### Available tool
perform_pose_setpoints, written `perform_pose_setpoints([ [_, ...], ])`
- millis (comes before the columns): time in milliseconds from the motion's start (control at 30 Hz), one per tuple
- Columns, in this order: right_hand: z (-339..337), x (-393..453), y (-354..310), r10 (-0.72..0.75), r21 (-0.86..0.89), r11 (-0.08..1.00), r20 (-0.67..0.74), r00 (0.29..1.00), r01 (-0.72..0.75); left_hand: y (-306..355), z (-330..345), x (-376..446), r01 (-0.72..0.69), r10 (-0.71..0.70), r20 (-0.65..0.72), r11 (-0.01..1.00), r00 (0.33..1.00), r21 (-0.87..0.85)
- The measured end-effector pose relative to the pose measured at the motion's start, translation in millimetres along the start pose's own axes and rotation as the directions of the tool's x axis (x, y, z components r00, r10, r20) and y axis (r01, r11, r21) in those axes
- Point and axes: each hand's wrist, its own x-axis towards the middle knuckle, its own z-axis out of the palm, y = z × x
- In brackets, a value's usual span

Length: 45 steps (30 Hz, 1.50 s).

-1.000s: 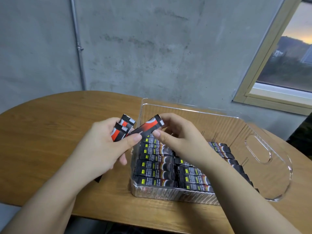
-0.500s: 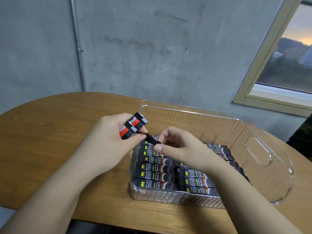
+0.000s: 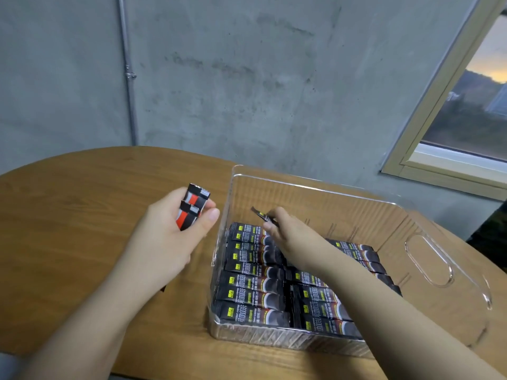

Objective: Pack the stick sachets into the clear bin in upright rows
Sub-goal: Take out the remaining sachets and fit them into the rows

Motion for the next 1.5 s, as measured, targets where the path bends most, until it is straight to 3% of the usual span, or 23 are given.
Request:
perform_pose_setpoints([
  [133,11.2,31.0,6.9,-0.044,-0.375,0.927,-0.029,0.999,0.030,-5.1,0.9,-1.1,-0.014,0.014,0.035,1.000,0.999,0.002],
  [333,31.6,54.5,2.4,-0.172,-0.578,0.809,-0.054,0.984,0.110,-15.1,-6.9,-0.8,0.000,0.002,0.082,1.000,0.997,-0.021],
  [433,29.0,50.5,6.2,-0.176,-0.570,0.816,-0.089,0.980,0.095,-18.4,-6.7,-1.0,0.063,-0.053,0.124,0.994,0.991,-0.085],
  [567,24.1,46.8,11.2,-0.117,-0.521,0.852,-0.091,0.989,0.053,-14.1,1.8,0.7,0.193,-0.177,0.081,0.939,0.981,-0.284],
  [833,15.1,47.7,6.4,0.044,-0.273,0.961,0.006,0.999,-0.041,0.3,-8.4,-2.8,0.185,-0.190,0.022,0.911,0.981,-0.369],
  [1167,12.2,51.7,8.1,0.112,-0.188,0.976,0.013,0.994,-0.107,1.4,-9.8,-11.6,0.090,-0.077,0.082,0.980,0.994,-0.179],
  [1500,8.6,52.6,8.2,0.119,-0.100,0.988,0.038,0.992,-0.114,3.4,-9.1,-12.1,0.093,-0.082,0.068,0.978,0.994,-0.189],
])
